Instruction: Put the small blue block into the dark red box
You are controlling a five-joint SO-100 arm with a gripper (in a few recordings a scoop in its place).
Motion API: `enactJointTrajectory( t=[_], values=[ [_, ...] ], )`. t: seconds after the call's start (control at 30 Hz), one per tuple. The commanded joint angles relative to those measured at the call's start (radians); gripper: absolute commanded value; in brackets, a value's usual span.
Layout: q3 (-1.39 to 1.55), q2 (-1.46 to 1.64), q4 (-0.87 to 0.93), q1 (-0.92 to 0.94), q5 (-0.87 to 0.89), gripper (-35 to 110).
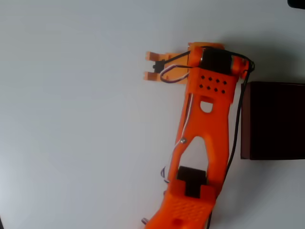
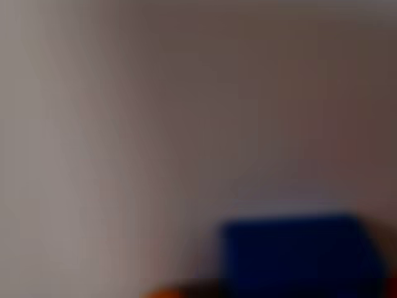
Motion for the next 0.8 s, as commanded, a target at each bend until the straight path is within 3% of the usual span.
enactJointTrajectory(
  t=[0.0, 0.77],
  values=[
    [-0.037, 0.014, 0.003, 0.023, -0.023, 16],
    [-0.063, -0.049, 0.003, 0.117, -0.043, 13]
  ],
)
